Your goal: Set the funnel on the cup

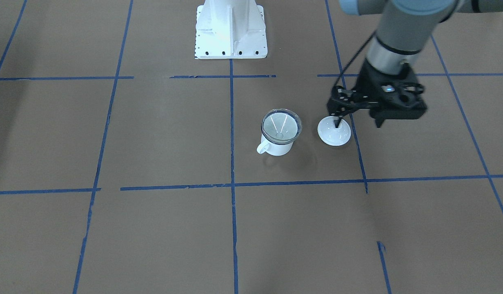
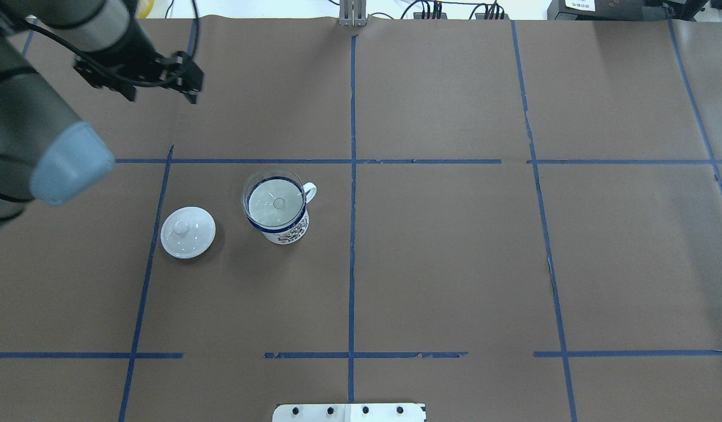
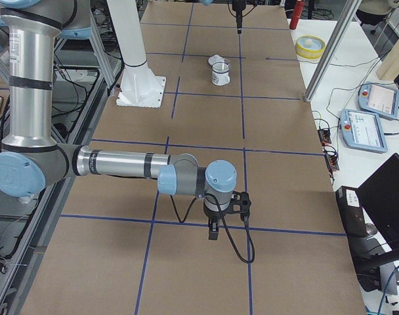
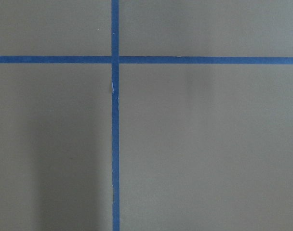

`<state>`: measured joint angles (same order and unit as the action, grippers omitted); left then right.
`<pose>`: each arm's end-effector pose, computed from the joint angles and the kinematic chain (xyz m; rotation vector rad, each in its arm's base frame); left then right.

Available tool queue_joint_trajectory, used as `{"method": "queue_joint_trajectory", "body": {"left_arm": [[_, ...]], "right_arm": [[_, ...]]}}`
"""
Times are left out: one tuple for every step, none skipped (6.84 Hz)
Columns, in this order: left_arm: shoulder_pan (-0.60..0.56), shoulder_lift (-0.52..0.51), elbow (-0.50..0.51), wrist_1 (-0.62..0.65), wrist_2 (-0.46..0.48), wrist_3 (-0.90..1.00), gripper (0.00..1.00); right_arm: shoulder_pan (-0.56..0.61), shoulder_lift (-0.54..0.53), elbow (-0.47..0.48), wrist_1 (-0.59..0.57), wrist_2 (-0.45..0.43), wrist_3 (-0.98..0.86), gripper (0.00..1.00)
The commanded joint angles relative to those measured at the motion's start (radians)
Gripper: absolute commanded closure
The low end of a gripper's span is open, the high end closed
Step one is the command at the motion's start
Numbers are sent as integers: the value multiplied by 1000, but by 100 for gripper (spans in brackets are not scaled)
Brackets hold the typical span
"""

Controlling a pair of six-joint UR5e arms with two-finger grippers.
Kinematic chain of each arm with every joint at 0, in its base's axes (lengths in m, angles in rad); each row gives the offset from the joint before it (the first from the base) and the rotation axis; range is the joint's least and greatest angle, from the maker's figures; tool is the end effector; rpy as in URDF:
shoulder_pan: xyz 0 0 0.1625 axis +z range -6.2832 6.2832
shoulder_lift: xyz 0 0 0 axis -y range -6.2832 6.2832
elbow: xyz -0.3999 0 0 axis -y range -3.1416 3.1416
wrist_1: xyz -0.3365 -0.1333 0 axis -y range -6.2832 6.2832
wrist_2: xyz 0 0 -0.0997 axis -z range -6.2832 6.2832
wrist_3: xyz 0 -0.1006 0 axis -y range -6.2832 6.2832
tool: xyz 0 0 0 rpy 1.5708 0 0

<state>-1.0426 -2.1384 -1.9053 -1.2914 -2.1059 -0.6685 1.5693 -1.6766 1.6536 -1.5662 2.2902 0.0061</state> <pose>0.2089 -0.5207 0.2478 0.2103 0.7690 0.0338 0.0664 -0.3926 0.6454 -0.0203 -0.7193 0.0110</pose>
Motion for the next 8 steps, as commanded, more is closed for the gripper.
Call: {"method": "queue_joint_trajectory", "body": {"left_arm": [[-300, 171, 69, -20, -83, 550, 0], [-410, 220, 145, -26, -83, 766, 0], [-512, 291, 202, -28, -118, 902, 0], [-598, 380, 291, -63, -220, 923, 0], [-612, 493, 310, -197, -235, 911, 0], [-613, 571, 310, -262, -236, 908, 0], [-616, 581, 302, -255, -233, 908, 0], [-647, 583, 304, -249, -252, 906, 0]], "right_arm": [[0, 0, 0, 0, 0, 0, 0], [0, 0, 0, 0, 0, 0, 0], [0, 0, 0, 0, 0, 0, 0], [0, 0, 0, 0, 0, 0, 0], [0, 0, 0, 0, 0, 0, 0], [0, 0, 0, 0, 0, 0, 0], [0, 0, 0, 0, 0, 0, 0], [0, 0, 0, 0, 0, 0, 0]]}}
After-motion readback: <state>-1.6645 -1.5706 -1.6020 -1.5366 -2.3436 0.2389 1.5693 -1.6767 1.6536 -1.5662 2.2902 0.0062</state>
